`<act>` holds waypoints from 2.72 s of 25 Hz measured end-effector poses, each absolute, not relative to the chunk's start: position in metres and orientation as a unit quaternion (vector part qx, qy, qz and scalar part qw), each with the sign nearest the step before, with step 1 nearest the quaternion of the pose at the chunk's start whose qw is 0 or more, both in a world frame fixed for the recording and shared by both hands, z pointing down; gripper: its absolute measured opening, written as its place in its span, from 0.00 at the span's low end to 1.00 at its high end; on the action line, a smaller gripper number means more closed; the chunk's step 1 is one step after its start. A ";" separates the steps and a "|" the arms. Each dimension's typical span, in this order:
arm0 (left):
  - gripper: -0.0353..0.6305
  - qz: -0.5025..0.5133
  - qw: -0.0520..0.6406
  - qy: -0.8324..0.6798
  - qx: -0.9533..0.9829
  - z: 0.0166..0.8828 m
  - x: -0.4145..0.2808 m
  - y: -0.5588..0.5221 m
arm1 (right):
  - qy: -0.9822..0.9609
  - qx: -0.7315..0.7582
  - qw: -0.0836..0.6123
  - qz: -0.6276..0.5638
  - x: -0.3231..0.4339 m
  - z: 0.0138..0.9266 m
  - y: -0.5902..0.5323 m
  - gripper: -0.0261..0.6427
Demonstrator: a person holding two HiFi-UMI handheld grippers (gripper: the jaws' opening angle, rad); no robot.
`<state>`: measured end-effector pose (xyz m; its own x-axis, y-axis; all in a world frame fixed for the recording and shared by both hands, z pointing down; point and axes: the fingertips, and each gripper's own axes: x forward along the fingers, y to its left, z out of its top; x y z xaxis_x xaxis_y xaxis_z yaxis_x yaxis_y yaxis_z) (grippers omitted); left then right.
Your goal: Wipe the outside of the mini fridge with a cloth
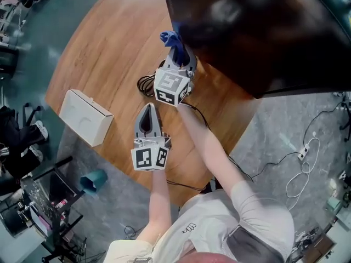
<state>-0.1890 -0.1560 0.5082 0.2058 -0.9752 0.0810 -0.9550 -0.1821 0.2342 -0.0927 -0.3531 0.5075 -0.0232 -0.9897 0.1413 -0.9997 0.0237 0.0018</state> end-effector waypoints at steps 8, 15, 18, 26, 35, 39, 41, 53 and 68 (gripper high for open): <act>0.06 -0.035 0.124 -0.618 0.776 0.518 -0.177 -0.163 | -0.702 0.708 0.051 0.053 -0.085 0.509 -0.362 0.13; 0.06 -0.035 0.122 -0.607 0.784 0.517 -0.168 -0.167 | -0.686 0.725 0.056 0.031 -0.057 0.503 -0.338 0.13; 0.06 -0.038 0.118 -0.597 0.793 0.514 -0.156 -0.168 | -0.674 0.736 0.052 0.033 -0.034 0.502 -0.318 0.13; 0.06 -0.040 0.113 -0.553 0.824 0.500 -0.105 -0.161 | -0.642 0.764 0.060 0.025 0.043 0.487 -0.259 0.13; 0.06 -0.036 0.114 -0.503 0.856 0.495 -0.041 -0.153 | -0.599 0.797 0.073 0.027 0.124 0.490 -0.198 0.13; 0.06 -0.036 0.115 -0.482 0.868 0.496 -0.018 -0.148 | -0.586 0.806 0.062 0.056 0.148 0.495 -0.182 0.13; 0.06 -0.037 0.117 -0.475 0.872 0.496 -0.012 -0.146 | -0.581 0.809 0.057 0.069 0.157 0.497 -0.176 0.13; 0.06 -0.028 0.110 -0.449 0.886 0.495 0.012 -0.135 | -0.542 0.835 0.066 0.073 0.201 0.504 -0.150 0.13; 0.06 -0.015 0.109 -0.513 0.851 0.511 -0.054 -0.142 | -0.666 0.740 0.030 0.088 0.067 0.500 -0.208 0.13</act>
<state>-0.0540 -0.1417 0.5111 0.4724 -0.8771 0.0868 -0.8707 -0.4491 0.2005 0.0675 -0.2075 0.5004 0.0973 -0.9808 0.1693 -0.9912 -0.1109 -0.0729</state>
